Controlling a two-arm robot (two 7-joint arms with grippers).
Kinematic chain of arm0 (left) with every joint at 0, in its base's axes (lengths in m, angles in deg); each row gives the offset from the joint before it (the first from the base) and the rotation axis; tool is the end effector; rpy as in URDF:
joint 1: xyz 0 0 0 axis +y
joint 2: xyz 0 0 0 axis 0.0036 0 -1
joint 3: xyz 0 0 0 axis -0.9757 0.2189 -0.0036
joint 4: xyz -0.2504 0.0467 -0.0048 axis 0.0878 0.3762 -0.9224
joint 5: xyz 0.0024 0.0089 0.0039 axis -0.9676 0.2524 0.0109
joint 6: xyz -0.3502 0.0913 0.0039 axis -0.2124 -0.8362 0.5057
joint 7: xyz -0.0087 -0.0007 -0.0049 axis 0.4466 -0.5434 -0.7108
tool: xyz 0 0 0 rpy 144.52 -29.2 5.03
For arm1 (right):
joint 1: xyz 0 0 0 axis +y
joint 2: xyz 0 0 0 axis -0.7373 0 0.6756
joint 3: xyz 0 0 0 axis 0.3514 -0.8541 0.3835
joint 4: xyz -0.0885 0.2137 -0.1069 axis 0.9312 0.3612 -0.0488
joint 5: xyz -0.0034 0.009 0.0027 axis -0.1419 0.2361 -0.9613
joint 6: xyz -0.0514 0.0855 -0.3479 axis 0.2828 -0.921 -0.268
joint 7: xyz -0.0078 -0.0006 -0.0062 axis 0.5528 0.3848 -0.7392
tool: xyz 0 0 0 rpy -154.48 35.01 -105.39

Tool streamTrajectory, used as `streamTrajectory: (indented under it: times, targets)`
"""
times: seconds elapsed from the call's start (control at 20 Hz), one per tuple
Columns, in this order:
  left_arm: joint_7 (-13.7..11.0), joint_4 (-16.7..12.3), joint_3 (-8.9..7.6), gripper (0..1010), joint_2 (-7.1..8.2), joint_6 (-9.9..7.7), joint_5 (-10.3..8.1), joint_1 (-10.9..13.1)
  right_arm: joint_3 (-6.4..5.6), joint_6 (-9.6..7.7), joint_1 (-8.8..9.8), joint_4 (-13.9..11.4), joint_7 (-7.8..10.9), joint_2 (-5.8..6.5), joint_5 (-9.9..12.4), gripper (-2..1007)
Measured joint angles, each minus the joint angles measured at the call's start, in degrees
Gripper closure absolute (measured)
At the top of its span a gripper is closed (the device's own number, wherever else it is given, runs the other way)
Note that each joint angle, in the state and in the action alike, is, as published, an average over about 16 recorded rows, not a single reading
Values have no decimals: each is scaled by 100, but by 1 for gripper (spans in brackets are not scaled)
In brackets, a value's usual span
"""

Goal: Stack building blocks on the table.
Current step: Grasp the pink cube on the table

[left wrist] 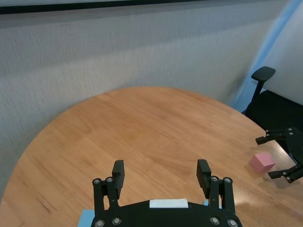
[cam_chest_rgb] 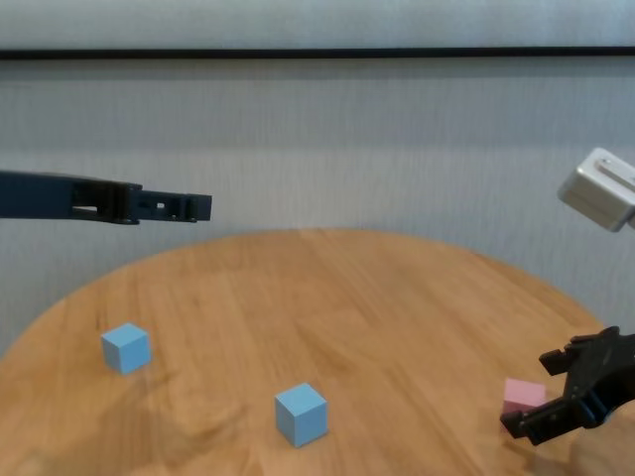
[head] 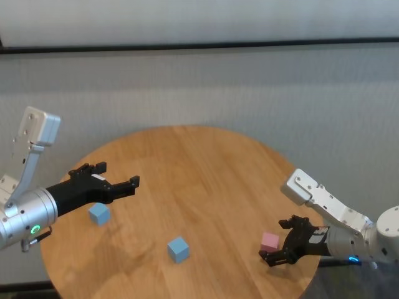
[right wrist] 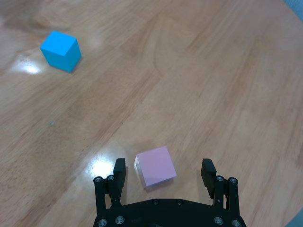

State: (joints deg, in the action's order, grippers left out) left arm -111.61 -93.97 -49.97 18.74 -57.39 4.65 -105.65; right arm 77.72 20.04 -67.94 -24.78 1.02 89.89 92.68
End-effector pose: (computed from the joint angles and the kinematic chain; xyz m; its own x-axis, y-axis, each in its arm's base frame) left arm 0.4258 0.0345 -0.1688 0.5960 0.8010 -0.0564 -0.7701 0.5901 0.2422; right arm 0.4556 -0.0189 -0.2309 0.7719 -0.6081 0.1854 0.5542 0.5006 -0.6650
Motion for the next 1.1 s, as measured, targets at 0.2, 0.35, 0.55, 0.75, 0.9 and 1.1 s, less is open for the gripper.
streamTrajectory:
  times: [0.2, 0.35, 0.55, 0.75, 0.9, 1.1]
  targets:
    - [0, 0, 0, 7, 0, 0, 0, 0, 18, -25, -59, 94, 9, -44, 14, 1]
    - [0, 0, 0, 7, 0, 0, 0, 0, 30, -42, -92, 146, 23, -67, 31, 1]
    - [0, 0, 0, 7, 0, 0, 0, 0, 39, -67, -121, 197, 38, -91, 58, 1]
    - [0, 0, 0, 7, 0, 0, 0, 0, 45, -91, -140, 228, 51, -105, 83, 1]
    - [0, 0, 0, 7, 0, 0, 0, 0, 49, -102, -149, 243, 59, -111, 95, 0]
    - [0, 0, 0, 7, 0, 0, 0, 0, 51, -103, -152, 246, 60, -113, 100, 9]
